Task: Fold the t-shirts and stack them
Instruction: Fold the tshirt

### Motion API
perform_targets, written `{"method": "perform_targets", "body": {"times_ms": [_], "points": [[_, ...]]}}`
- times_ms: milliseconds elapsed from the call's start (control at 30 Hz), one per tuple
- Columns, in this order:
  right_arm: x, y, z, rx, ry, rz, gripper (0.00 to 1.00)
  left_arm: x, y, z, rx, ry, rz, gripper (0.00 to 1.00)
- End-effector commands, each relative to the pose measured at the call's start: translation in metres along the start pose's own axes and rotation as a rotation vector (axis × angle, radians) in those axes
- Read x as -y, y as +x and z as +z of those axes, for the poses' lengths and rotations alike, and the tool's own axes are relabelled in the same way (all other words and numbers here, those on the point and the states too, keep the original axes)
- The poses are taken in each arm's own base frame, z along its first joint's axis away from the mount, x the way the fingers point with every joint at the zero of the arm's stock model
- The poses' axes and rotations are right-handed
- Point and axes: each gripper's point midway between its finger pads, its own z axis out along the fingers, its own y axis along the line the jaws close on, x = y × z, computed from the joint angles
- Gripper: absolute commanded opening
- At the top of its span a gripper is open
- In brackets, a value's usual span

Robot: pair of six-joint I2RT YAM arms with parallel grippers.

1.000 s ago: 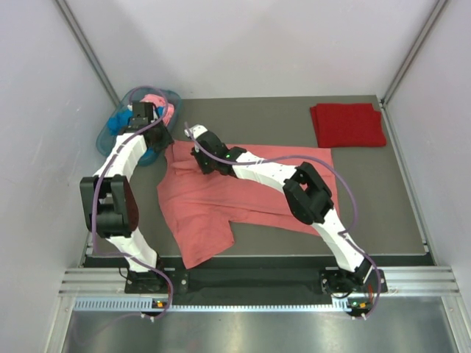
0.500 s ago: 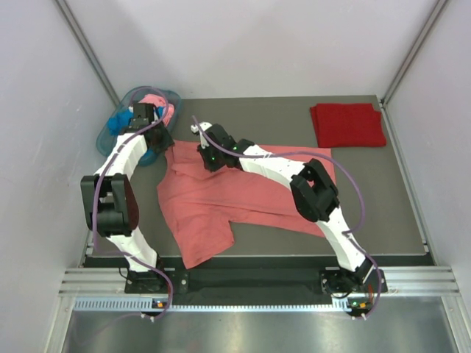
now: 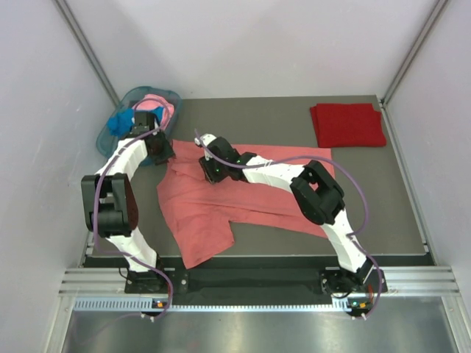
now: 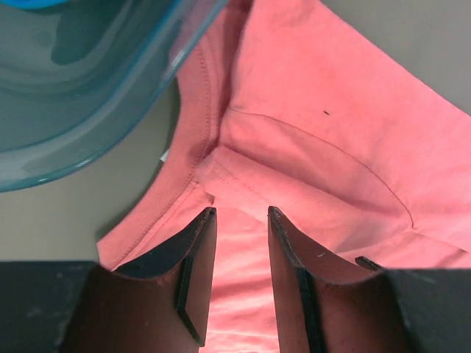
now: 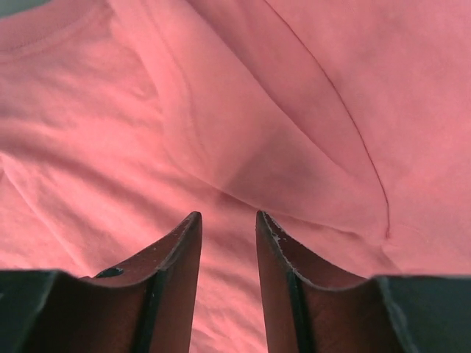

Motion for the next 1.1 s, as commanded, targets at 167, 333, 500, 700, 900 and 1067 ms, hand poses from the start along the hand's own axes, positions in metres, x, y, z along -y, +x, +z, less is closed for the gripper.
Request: {"method": "perform_targets", "body": {"times_ms": [167,333,500,700,900,1067], "points": [[-0.008,-0.061,0.004,0.207,0.050,-0.138,0.40,-0.002,-0.028,-0.025,0.097,0.021,-0.010,0.39],[-0.014,-0.053,0.014,0.182,0.032,-0.127,0.42,-0.003,-0.030,-0.025,0.102,0.022,-0.012,0.39],[-0.025,-0.045,0.015,0.166,0.014,-0.125,0.44,-0.003,-0.035,-0.026,0.113,0.020,-0.013,0.39],[-0.019,-0.034,0.017,0.151,0.036,-0.107,0.45,-0.003,-0.040,-0.027,0.123,0.016,-0.007,0.39],[-0.021,-0.026,0.018,0.126,0.058,-0.103,0.45,-0.001,-0.042,-0.026,0.125,0.023,-0.008,0.39],[-0.023,-0.021,0.019,0.113,0.056,-0.081,0.42,0.000,-0.043,-0.025,0.125,0.027,-0.004,0.39]]}}
